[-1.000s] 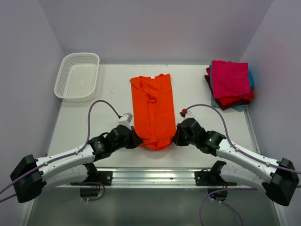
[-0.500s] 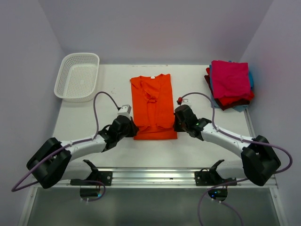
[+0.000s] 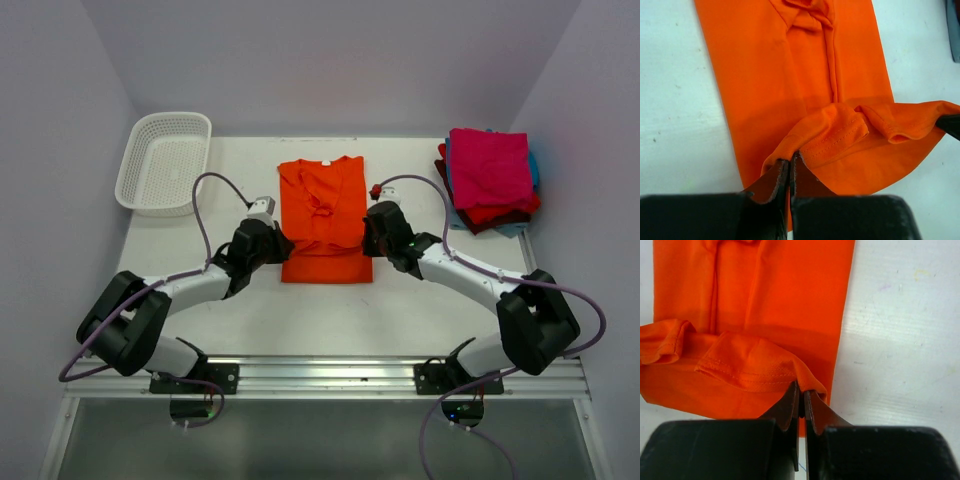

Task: Fold and stack the t-shirts
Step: Fold the tshirt

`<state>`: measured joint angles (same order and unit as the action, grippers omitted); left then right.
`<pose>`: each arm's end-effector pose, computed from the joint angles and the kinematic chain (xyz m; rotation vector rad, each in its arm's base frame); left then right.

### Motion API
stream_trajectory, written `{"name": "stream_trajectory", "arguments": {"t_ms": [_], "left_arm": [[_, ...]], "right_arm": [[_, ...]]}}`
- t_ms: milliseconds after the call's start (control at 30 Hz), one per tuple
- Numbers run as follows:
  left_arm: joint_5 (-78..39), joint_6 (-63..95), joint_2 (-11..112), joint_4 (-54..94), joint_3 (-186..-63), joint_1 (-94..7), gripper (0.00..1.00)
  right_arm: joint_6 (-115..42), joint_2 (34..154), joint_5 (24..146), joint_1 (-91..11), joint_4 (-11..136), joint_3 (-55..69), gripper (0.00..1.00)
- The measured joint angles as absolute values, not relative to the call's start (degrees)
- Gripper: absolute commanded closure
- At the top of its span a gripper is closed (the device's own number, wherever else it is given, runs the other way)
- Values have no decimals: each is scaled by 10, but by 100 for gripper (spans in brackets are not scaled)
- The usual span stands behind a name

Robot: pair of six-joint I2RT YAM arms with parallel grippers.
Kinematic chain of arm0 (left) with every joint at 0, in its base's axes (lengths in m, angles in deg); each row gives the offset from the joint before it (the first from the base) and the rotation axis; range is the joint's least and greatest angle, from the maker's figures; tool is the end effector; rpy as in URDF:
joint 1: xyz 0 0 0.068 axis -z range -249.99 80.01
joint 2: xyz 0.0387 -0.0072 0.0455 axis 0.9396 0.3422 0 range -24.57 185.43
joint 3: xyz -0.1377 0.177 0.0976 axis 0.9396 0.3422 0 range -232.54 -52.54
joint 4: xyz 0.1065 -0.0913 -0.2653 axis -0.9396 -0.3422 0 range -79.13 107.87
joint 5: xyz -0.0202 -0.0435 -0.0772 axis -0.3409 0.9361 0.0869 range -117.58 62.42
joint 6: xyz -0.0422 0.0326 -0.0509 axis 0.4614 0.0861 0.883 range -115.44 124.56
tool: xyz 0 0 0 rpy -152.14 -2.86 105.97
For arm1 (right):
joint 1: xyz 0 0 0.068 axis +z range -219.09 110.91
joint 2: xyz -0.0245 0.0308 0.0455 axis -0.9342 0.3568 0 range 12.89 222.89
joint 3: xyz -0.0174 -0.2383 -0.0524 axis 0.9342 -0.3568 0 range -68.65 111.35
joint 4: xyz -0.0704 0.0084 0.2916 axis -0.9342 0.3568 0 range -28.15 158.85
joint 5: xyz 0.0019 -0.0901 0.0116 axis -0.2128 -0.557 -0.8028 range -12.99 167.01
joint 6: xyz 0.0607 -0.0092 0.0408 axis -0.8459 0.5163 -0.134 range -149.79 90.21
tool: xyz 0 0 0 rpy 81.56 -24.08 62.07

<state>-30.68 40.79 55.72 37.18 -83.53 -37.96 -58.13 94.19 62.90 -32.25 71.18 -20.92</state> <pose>0.2813 -0.1720 0.0995 -0.1131 2.1602 -0.6524 0.2921 0.2001 0.1464 -0.0471 2.3100 0.3012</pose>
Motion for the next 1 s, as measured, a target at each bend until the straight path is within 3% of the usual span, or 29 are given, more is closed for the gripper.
{"name": "stream_trajectory", "arguments": {"t_ms": [67,100,133,167,200,267,300,433,533,767,1000], "left_arm": [[-293,404,574,373,-853,-395,100],[-286,403,586,375,-864,-404,96],[-277,400,601,375,-877,-414,88],[-268,396,618,375,-892,-425,75],[-258,394,638,375,-911,-436,45],[-237,393,687,371,-958,-461,20],[-228,394,712,371,-983,-474,0],[-209,404,739,365,-1031,-524,0],[-206,404,709,360,-1035,-546,0],[-155,404,595,359,-992,-544,0],[-74,393,576,295,-883,-535,0]], "right_arm": [[-576,956,629,-333,710,-188,100],[-573,967,629,-338,710,-175,100],[-571,982,629,-345,709,-159,92],[-571,1000,629,-353,710,-140,65],[-571,1022,629,-361,714,-117,30],[-568,1083,629,-381,716,-54,2],[-568,1117,629,-391,724,-16,1],[-559,1204,629,-417,743,88,1],[-556,1194,630,-422,751,85,1],[-554,1056,645,-417,752,-49,1],[-588,918,735,-418,726,-207,1]]}}
